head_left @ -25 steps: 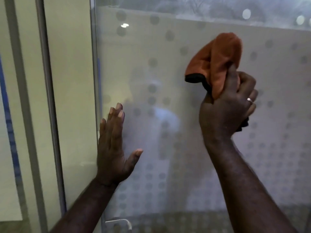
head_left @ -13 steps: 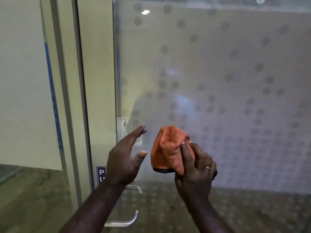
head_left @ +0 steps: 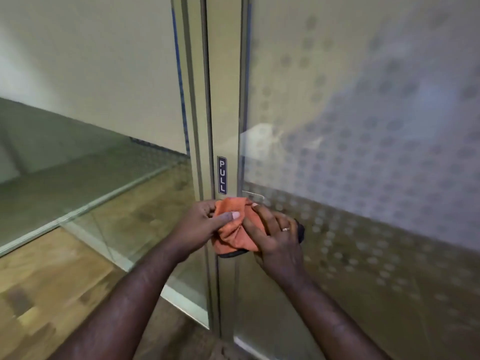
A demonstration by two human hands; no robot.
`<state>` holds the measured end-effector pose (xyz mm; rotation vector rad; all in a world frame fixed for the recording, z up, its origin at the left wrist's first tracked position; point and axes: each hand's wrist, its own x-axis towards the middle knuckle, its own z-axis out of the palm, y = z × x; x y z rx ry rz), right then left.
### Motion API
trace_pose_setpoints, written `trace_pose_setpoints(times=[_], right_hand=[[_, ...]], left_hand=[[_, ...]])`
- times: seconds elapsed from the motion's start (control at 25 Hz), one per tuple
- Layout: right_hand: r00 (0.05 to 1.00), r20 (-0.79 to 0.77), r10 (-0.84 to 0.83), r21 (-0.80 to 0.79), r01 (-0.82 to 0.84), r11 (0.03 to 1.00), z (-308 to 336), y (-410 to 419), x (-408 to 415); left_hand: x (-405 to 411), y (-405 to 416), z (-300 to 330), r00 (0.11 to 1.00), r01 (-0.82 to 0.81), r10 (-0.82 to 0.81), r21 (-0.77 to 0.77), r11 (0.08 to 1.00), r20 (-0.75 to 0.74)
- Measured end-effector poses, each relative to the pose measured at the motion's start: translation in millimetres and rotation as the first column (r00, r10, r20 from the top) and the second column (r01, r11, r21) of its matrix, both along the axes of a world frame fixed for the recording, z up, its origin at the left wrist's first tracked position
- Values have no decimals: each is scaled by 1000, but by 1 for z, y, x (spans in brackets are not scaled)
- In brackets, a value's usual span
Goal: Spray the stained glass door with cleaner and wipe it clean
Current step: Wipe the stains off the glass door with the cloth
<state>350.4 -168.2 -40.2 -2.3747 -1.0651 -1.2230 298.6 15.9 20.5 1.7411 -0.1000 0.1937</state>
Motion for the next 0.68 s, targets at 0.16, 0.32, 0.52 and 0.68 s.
trace_pose_setpoints(times=[0.16,0.32,0.52,0.68], right_hand=[[864,-357,355,188,-306,933,-28,20,-22],[121,-701,702,658,-268,703,-62,68,-62],[-406,-697,591,680,-114,724,-107,153,-141],[-657,-546,521,702,-19,712,-123,210,-242]], left_hand=[[-69,40,-18,986,-132,127,-41,990,-108],[-156,88,-37,936,-308,286,-84,948,-207],[-293,146,-72,789,-587,515,-160,794,-335],[-416,167,-107,623,-766,636,-194,612,-455]])
